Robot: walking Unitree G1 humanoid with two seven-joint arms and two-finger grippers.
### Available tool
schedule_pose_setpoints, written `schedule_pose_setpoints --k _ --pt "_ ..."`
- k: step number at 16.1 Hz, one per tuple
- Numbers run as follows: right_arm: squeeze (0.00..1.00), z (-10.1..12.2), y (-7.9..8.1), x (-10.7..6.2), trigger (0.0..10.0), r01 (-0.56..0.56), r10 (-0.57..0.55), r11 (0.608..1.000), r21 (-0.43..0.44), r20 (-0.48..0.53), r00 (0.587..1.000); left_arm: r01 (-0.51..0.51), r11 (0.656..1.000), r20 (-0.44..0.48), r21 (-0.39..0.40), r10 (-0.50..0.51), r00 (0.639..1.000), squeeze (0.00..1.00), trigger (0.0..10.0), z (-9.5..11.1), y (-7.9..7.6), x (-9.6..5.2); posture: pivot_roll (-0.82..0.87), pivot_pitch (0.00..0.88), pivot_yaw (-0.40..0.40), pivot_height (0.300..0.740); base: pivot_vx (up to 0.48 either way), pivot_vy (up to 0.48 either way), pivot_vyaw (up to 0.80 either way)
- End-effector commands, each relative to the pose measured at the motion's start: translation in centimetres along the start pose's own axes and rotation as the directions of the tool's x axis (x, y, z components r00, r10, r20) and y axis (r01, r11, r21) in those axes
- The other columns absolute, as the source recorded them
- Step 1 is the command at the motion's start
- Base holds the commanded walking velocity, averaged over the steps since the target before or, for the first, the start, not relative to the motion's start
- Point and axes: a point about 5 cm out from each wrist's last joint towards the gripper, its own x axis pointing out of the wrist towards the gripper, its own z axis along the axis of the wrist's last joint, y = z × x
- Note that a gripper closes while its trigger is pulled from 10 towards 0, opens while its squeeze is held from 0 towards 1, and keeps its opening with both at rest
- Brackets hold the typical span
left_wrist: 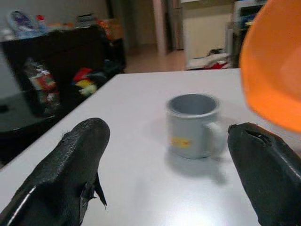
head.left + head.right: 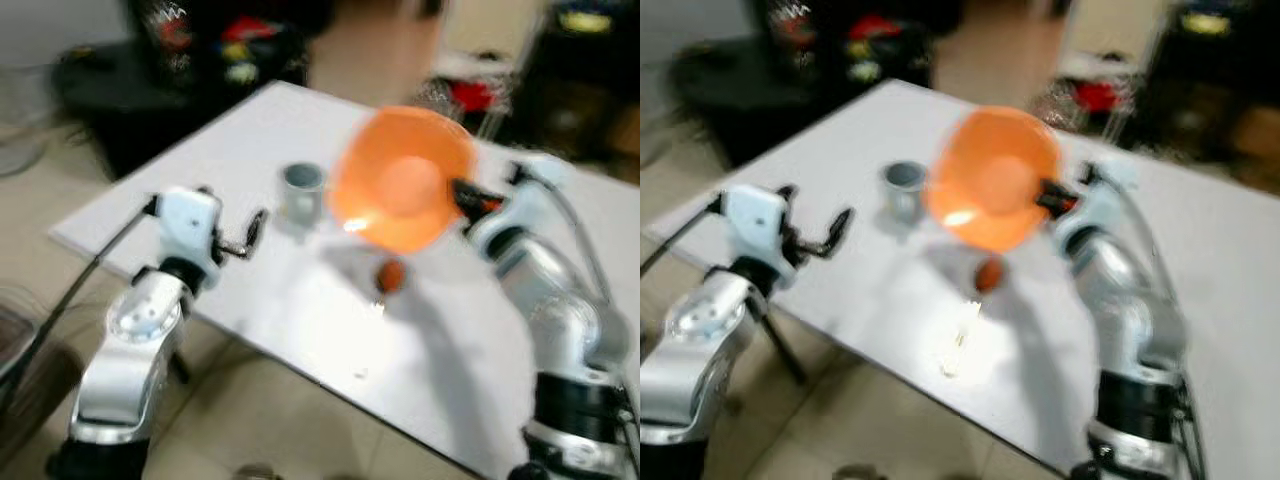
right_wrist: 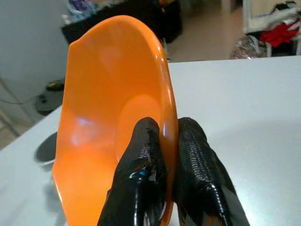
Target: Setting the table
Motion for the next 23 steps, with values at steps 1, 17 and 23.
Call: schedule_pose_setpoints --k 1,17,23 --pt "0.0 0.8 1.4 0.3 10.0 -0.071 0.07 0.996 0.049 0.04 0.997 -0.002 1.0 -0.014 0.022 0.002 1.0 0.0 10.0 0.1 0.6 -0.2 0.19 0.0 -0.027 0.74 0.285 0.0 0.0" --pt "0.0 0.6 -2.2 2.5 10.0 0.017 0.045 0.971 0.239 -0.25 0.967 0.394 0.919 -0.087 0.022 -0.391 0.916 0.0 10.0 0.7 -1.1 0.1 0.16 0.0 0.042 0.74 0.16 0.0 0.0" --pt "0.0 0.3 -3.3 4.7 10.0 0.089 0.046 0.932 0.351 -0.36 0.932 0.588 0.808 -0.149 -0.033 -0.586 0.797 0.0 10.0 1.0 -2.1 -0.1 0.16 0.0 0.042 0.74 0.0 0.0 0.0"
